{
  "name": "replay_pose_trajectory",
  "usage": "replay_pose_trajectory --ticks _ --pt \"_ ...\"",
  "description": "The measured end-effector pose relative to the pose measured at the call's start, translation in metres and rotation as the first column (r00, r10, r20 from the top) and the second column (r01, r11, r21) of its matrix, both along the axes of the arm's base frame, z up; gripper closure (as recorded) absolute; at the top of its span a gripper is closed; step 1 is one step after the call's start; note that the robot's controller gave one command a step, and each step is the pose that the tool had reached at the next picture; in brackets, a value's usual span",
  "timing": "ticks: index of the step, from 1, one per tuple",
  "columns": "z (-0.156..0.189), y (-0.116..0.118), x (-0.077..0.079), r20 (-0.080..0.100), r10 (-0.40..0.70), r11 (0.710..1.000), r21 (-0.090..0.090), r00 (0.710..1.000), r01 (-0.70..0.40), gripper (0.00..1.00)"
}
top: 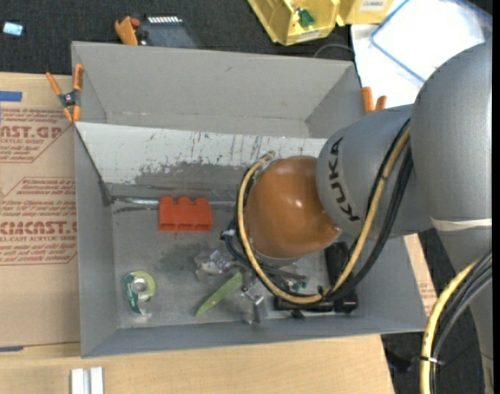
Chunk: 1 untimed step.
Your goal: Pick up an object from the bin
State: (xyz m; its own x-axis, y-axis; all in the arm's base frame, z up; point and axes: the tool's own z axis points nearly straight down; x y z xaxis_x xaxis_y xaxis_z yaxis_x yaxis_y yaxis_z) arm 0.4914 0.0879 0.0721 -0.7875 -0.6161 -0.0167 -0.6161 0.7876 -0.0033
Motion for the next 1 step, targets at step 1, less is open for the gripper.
replay_pose_trajectory --ticks 1 --pt "-0.0012 -0.0101 0.0188 -0.010 0.013 1.000 0.001 1.000 -0.013 1.00"
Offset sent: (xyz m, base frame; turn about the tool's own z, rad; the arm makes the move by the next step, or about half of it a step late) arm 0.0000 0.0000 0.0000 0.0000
